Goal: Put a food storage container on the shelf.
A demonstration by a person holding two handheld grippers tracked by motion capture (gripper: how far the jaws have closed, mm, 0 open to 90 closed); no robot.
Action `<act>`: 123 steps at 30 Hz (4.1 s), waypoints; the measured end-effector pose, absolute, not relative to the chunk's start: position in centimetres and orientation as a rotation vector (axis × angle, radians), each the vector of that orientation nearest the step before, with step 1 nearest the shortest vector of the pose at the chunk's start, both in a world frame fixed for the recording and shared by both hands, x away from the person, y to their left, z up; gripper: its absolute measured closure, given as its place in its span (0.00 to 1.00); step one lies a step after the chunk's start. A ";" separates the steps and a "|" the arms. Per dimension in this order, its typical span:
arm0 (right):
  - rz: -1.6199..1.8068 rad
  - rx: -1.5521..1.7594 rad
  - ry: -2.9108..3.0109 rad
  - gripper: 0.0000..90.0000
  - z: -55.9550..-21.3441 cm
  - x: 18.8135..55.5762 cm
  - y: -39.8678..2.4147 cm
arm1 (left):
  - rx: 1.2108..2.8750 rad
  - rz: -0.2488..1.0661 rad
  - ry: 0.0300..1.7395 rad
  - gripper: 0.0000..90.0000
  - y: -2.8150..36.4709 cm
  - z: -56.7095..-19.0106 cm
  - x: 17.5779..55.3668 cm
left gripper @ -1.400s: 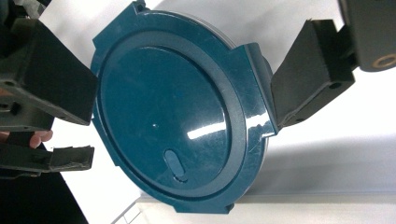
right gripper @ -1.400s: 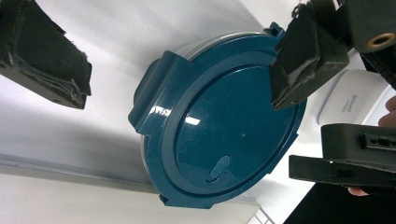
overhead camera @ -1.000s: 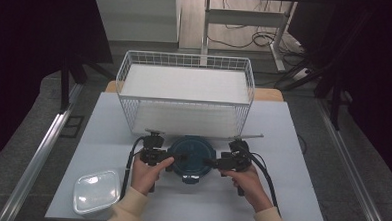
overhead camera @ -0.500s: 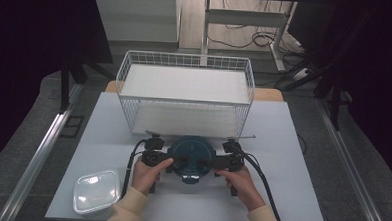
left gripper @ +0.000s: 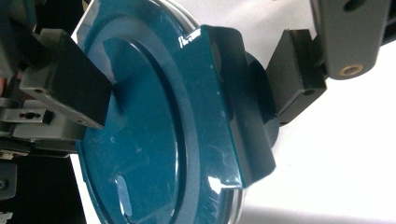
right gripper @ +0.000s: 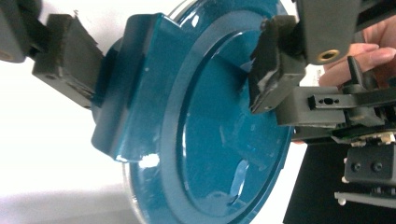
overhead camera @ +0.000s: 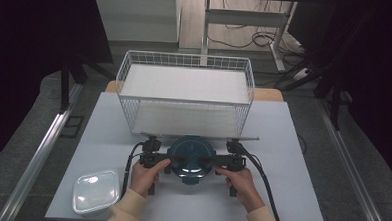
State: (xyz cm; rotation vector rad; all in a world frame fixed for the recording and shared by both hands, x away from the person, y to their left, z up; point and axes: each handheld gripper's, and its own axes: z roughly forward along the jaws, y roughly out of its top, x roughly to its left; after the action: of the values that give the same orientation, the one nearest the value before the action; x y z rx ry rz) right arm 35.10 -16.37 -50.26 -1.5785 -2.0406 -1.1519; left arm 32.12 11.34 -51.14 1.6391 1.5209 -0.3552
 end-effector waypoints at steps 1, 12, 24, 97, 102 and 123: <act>-1.160 -1.578 -2.047 0.30 -50.2 35.1 -16.5 | 1.641 -0.348 1.525 0.21 11.4 -50.9 31.9; -1.191 -1.616 -2.017 0.39 -49.1 34.2 -16.9 | 1.611 -0.324 1.525 0.29 11.7 -50.2 30.9; -1.252 -1.578 -2.079 0.41 -47.9 33.5 -17.5 | 1.603 -0.314 1.473 0.32 11.6 -49.6 30.0; -1.585 -1.352 -2.238 0.43 -29.2 36.7 -16.1 | 1.633 -0.062 1.281 0.33 13.6 -30.4 33.2; -1.580 -1.350 -2.237 0.44 -29.0 37.6 -16.0 | 1.634 -0.062 1.285 0.33 13.7 -30.1 34.1; -1.575 -1.350 -2.207 0.44 -27.6 41.0 -16.0 | 1.658 -0.073 1.288 0.33 13.9 -28.1 37.7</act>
State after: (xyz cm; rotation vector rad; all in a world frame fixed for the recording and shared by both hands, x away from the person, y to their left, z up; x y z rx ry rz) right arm 40.96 -16.02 -27.60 -1.3499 -2.2072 -1.5749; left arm 37.74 13.90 -28.14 1.6582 1.2878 -0.0731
